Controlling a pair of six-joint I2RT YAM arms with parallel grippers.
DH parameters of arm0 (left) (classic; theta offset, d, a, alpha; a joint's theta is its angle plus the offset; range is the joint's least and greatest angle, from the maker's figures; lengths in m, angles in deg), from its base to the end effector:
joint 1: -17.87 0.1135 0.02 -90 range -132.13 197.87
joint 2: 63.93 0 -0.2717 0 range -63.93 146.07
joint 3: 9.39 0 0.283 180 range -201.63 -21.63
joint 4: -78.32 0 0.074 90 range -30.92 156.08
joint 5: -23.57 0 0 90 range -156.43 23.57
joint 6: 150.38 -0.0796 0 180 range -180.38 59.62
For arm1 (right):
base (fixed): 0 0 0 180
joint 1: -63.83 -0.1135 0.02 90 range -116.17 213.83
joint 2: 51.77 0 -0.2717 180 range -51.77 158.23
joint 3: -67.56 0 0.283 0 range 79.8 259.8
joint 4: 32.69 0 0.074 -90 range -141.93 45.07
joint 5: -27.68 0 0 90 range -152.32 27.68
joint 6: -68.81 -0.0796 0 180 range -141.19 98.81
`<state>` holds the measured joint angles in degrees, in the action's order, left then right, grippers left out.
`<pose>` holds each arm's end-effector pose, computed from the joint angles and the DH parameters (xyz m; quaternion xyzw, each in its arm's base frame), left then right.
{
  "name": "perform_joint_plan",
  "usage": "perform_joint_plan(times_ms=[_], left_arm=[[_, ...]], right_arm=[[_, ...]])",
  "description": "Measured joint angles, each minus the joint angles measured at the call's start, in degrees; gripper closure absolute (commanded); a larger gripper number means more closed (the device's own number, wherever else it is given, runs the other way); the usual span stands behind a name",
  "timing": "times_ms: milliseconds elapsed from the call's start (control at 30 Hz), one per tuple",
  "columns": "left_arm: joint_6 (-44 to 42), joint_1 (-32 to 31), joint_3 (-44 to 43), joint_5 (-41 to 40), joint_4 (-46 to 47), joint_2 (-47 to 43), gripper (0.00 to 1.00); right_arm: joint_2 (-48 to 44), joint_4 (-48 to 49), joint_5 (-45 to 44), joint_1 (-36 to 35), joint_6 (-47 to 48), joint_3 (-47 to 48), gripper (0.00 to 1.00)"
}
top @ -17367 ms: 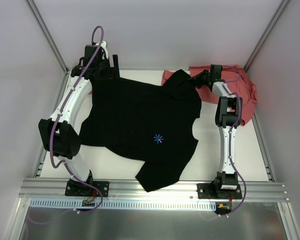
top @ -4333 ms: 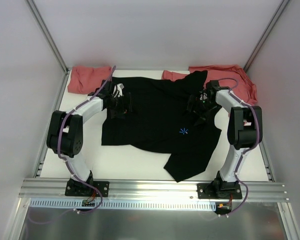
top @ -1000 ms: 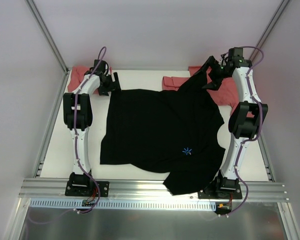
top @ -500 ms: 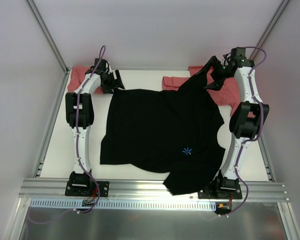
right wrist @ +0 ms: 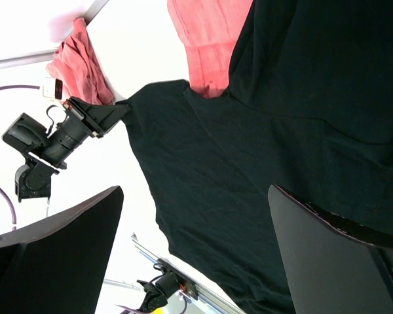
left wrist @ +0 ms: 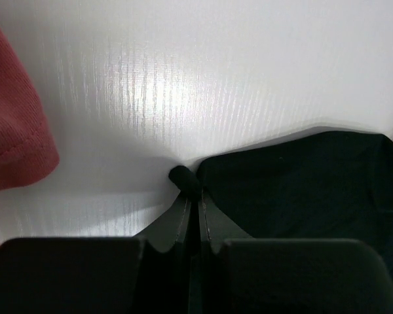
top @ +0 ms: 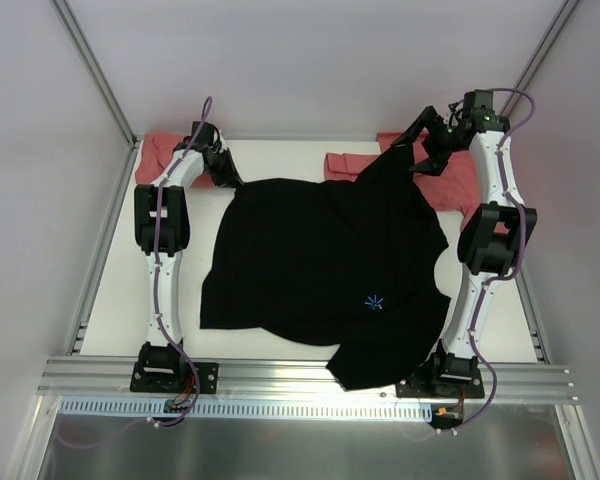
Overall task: Fold and stack the t-shirts
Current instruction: Grap the side of the flattened tshirt furthest away from the robot with both arms
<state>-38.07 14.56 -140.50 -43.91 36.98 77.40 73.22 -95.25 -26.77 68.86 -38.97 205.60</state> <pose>0.5996 -0.0652 0.1175 -0.0895 0.9240 -0.2514 0.2739 0.5436 -0.0014 0.2945 0.0731 0.8967 0.3212 0.2957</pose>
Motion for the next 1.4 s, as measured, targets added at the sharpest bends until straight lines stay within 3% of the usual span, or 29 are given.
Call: perform_joint_plan(times_ms=[367, 700, 1000, 1100, 1400], left_arm=[[-0.66, 0.00, 8.44, -4.00, 2.29, -7.74, 1.00], [-0.76, -0.66, 9.46, -3.50, 2.49, -14.29, 1.00], [-1.46, -3.19, 10.73, -3.48, 0.70, -14.93, 1.00], [-1.88, -3.82, 10.73, -3.48, 0.20, -14.93, 1.00], [-2.16, -3.82, 10.69, -3.58, -1.01, -14.93, 1.00]], right_arm=[[6.01, 2.91, 0.00, 0.92, -0.26, 4.26, 0.01], [19.65, 18.32, -0.83, 4.37, -6.01, 4.26, 0.01], [22.86, 33.90, -2.03, 5.35, -13.14, 5.70, 0.02], [23.08, 36.74, -2.10, 5.55, -14.80, 6.08, 0.06], [26.69, 40.89, -2.03, 6.27, -17.92, 6.43, 0.06]])
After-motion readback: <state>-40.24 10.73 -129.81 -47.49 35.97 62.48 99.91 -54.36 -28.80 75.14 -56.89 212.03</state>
